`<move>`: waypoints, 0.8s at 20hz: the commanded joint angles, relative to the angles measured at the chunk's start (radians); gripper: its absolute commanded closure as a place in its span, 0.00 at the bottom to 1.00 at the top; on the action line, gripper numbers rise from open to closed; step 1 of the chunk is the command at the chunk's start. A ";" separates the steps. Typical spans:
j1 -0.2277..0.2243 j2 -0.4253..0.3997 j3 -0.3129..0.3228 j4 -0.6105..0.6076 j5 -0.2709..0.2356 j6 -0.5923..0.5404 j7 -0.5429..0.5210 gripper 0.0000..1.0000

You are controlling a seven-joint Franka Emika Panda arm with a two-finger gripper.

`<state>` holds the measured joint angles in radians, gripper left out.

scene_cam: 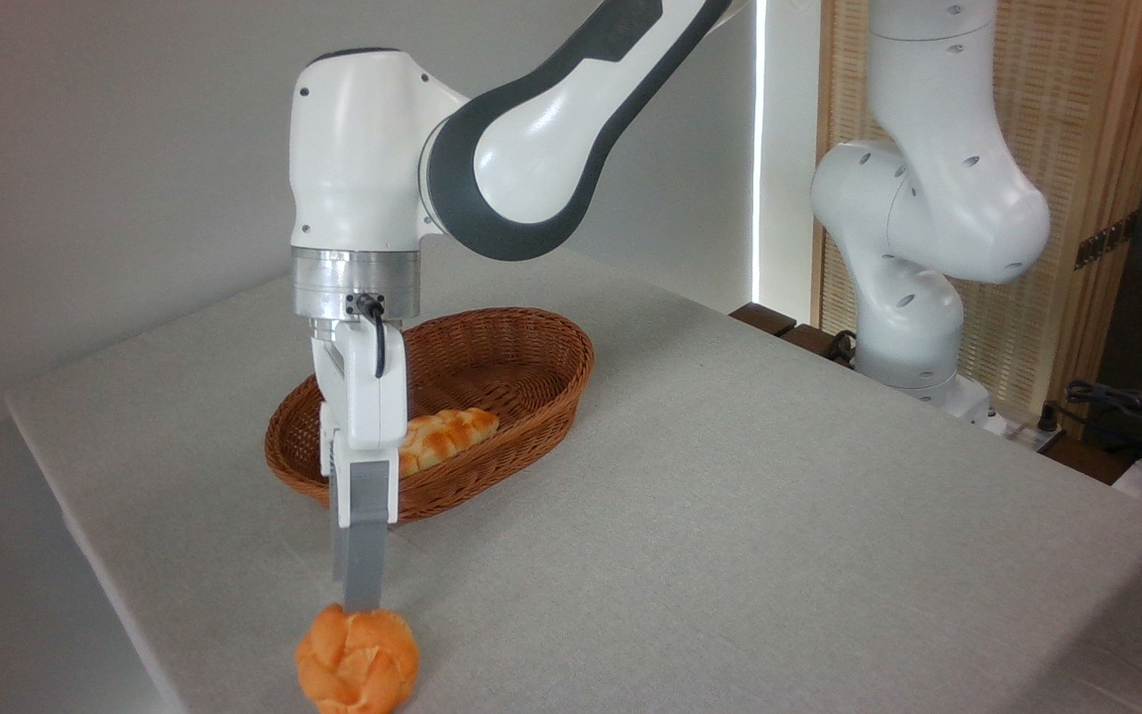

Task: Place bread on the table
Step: 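Open the gripper to release the roll and raise it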

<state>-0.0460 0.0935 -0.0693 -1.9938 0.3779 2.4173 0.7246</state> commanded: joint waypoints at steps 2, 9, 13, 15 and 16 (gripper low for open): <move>0.000 -0.009 -0.020 0.001 -0.048 -0.003 -0.025 0.00; 0.018 -0.026 -0.012 0.108 -0.296 -0.068 -0.050 0.00; 0.020 -0.025 -0.004 0.271 -0.358 -0.404 -0.045 0.00; 0.020 -0.028 -0.003 0.311 -0.359 -0.541 -0.044 0.00; 0.020 -0.029 -0.004 0.328 -0.363 -0.602 -0.042 0.00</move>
<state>-0.0214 0.0570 -0.0812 -1.7373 0.0388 1.9886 0.6868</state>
